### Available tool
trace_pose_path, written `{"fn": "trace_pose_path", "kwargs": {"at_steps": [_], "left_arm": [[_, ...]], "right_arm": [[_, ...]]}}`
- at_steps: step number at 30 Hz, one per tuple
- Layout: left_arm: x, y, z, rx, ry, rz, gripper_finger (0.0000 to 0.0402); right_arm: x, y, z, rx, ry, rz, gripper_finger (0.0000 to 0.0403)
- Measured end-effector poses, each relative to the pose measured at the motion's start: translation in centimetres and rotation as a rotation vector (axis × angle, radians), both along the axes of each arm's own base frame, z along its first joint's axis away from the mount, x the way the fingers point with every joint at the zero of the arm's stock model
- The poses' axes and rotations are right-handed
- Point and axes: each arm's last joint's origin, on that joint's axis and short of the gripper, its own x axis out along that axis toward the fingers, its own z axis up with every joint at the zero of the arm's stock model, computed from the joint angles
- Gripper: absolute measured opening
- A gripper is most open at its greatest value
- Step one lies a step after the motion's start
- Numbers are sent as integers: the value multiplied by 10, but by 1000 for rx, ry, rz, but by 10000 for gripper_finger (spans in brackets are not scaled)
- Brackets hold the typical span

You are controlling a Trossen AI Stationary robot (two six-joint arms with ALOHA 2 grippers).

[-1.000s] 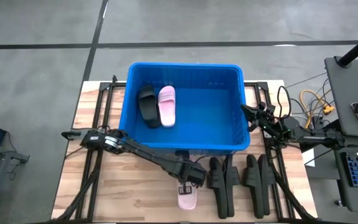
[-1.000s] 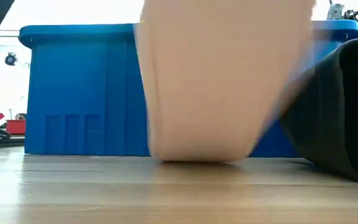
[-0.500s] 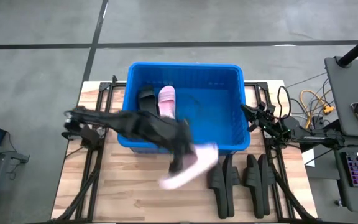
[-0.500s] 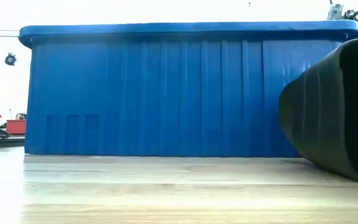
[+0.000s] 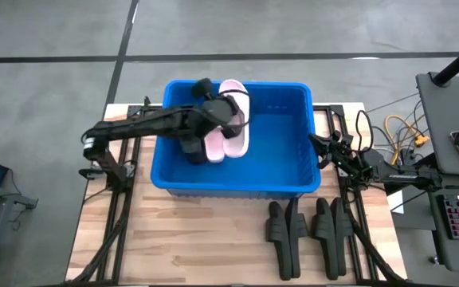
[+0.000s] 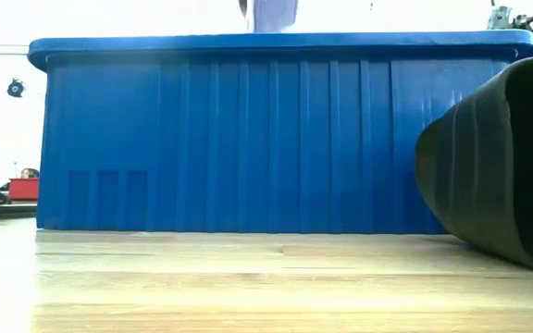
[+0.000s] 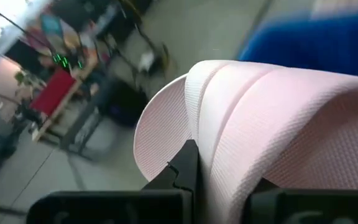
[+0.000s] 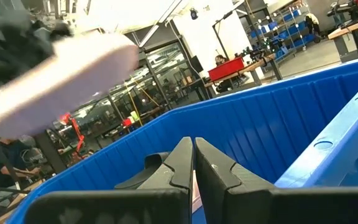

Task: Pick and place slides into bin
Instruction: Put the pink slide into the bin

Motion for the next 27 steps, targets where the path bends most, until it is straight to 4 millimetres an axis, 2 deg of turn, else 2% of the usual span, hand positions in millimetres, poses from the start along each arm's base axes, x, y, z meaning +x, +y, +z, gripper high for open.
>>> {"fn": "trace_pose_path", "kwargs": {"at_steps": [7, 10, 12, 18, 27], "left_arm": [[13, 45, -84, -102, 410, 72, 0], [13, 57, -116, -131, 517, 102, 0], [13, 64, -132, -136, 527, 114, 0], [12, 76, -168, -102, 584, 80, 0], [5, 98, -193, -96, 588, 51, 0]], "right_arm": [[0, 0, 0, 2, -7, 0, 9], [0, 0, 0, 2, -8, 0, 9], [0, 0, 0, 2, -8, 0, 9], [0, 0, 0, 2, -9, 0, 9], [0, 0, 0, 2, -10, 0, 9]]}}
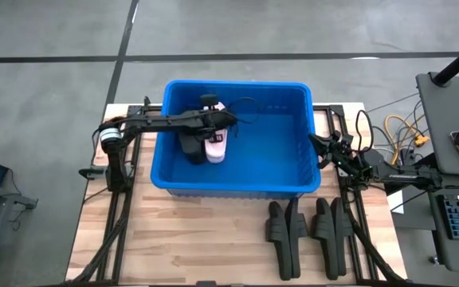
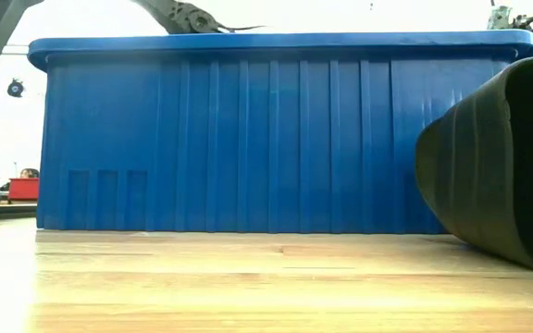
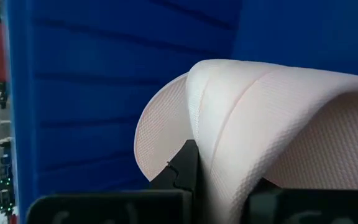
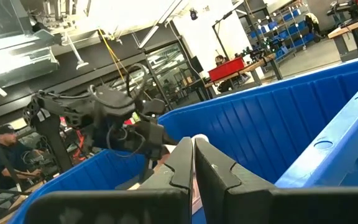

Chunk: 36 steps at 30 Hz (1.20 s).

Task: Pick and place slides into bin
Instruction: Put the pink slide into the bin

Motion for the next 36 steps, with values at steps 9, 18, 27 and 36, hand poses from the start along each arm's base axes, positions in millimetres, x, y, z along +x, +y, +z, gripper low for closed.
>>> {"fn": "trace_pose_path", "kwargs": {"at_steps": [9, 18, 27, 36], "left_arm": [[-13, 26, -9, -93, -30, 18, 0], [-22, 42, -16, -187, -51, -13, 36], [-24, 43, -15, -204, -53, -17, 208], [-34, 31, 4, -299, -75, -84, 348]], "right_arm": [[0, 0, 0, 2, 1, -7, 9], [0, 0, 0, 2, 1, -7, 9], [0, 0, 0, 2, 1, -7, 9], [0, 0, 0, 2, 3, -8, 9]]}}
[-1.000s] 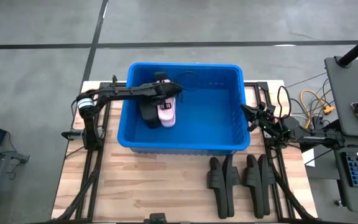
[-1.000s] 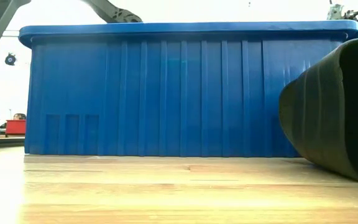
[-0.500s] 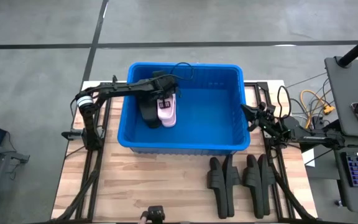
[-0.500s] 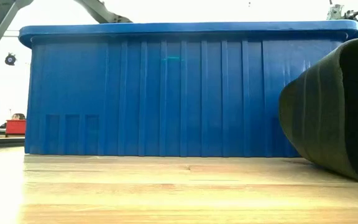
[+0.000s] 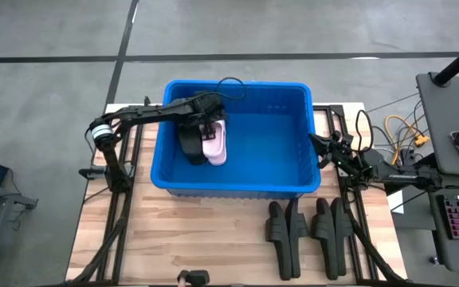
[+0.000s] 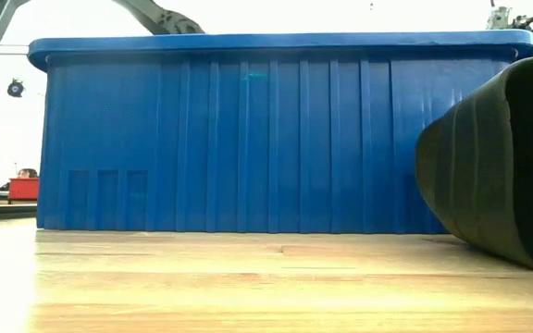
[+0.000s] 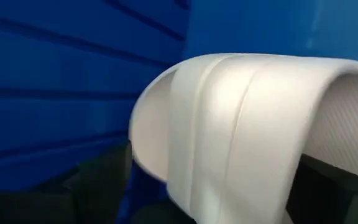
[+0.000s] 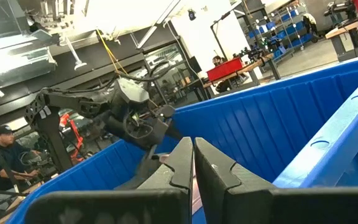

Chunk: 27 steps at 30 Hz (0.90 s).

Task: Pick and place slides into bin
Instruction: Put the pink slide into the bin, then put the black slide into the bin

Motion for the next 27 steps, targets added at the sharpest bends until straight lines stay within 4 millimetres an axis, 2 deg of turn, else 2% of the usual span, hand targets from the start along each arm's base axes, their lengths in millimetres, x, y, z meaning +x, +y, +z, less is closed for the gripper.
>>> {"fn": "trace_pose_path", "kwargs": {"at_steps": [7, 12, 15, 20, 24, 27], "left_arm": [[-3, -16, 37, -95, -57, -95, 365], [1, -34, 85, -110, -141, -133, 366], [11, -53, 131, -225, -403, -153, 366], [21, -91, 203, -505, -865, -335, 366], [23, -115, 232, -722, -1089, -468, 366], [26, -135, 236, -902, -1109, -529, 366]], "right_arm": [[0, 0, 0, 1, 2, -2, 9], [0, 0, 0, 1, 4, -2, 9], [0, 0, 0, 1, 4, -2, 9], [0, 0, 0, 1, 3, -2, 9], [0, 0, 0, 1, 3, -2, 9], [0, 0, 0, 0, 3, -1, 9]]}}
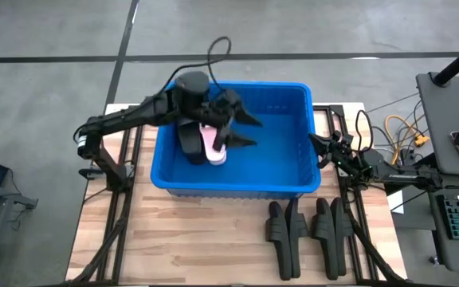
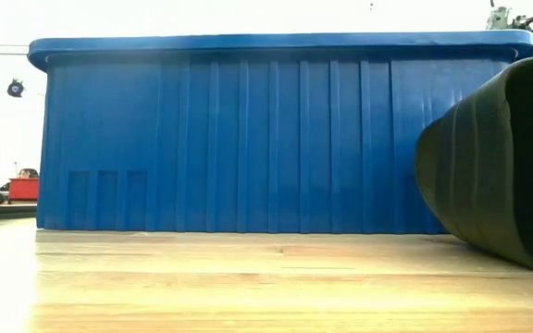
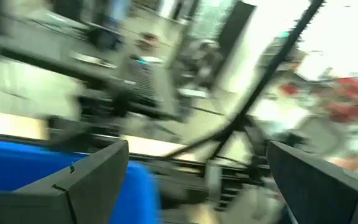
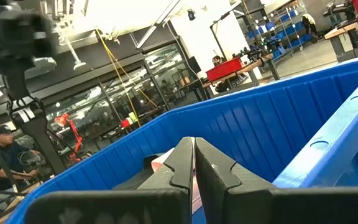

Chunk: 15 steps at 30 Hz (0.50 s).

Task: Pick and place slides into bin
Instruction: Put the black slide into the bin

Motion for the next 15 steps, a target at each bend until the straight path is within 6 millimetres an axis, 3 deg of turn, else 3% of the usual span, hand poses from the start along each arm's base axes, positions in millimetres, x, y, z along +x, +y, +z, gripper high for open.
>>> {"fn": "trace_pose_path", "kwargs": {"at_steps": [3, 9, 12, 15], "left_arm": [[7, -26, -16, -51, 70, -97, 366], [22, -86, -77, -140, 278, -143, 366], [28, -121, -109, -134, 302, -94, 360], [34, -159, -126, -115, 207, -46, 345]], "right_arm": [[0, 0, 0, 0, 0, 0, 9], [0, 0, 0, 0, 0, 1, 9], [0, 0, 0, 0, 1, 2, 9], [0, 0, 0, -1, 2, 3, 9]]}}
